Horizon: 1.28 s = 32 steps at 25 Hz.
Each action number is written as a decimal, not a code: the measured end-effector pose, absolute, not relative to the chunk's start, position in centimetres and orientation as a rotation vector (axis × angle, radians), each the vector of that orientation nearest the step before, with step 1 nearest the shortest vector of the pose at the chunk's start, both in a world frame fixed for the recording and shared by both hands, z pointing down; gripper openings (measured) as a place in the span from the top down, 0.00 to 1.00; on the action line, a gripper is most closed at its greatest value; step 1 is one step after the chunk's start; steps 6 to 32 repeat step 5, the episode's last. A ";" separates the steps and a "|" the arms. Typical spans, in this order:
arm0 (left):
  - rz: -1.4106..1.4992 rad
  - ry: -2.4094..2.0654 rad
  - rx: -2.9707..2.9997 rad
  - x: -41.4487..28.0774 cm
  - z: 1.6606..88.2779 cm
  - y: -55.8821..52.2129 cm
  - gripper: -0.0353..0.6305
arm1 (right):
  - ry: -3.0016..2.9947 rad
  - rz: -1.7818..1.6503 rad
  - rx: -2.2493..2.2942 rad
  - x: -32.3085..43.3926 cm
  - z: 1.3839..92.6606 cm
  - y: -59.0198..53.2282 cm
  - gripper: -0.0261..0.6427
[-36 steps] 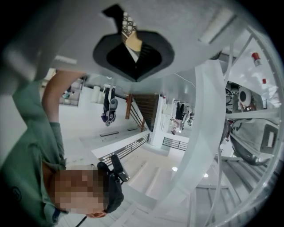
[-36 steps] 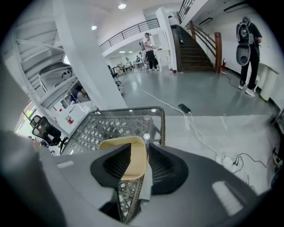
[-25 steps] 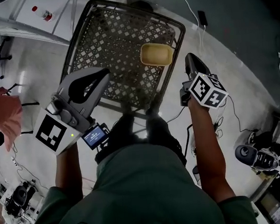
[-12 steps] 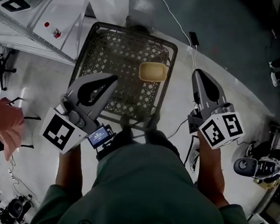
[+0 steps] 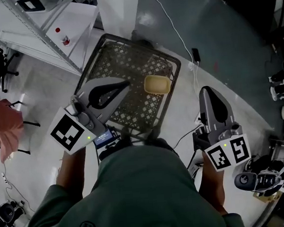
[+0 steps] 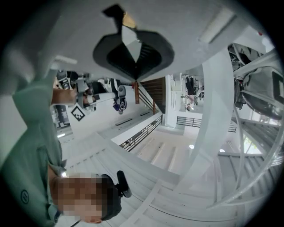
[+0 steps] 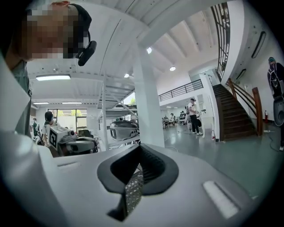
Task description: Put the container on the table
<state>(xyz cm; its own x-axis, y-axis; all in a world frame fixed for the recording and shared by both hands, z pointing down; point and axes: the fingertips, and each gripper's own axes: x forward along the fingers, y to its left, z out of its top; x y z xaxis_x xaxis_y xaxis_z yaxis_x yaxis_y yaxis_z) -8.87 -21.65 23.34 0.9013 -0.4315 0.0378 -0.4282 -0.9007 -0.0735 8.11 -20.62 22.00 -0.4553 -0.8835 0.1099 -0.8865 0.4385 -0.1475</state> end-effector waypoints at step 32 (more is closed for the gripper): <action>-0.055 0.677 -3.011 -10.0 23.2 -22.8 0.94 | -2.652 0.285 1.618 6.4 21.8 -21.7 0.95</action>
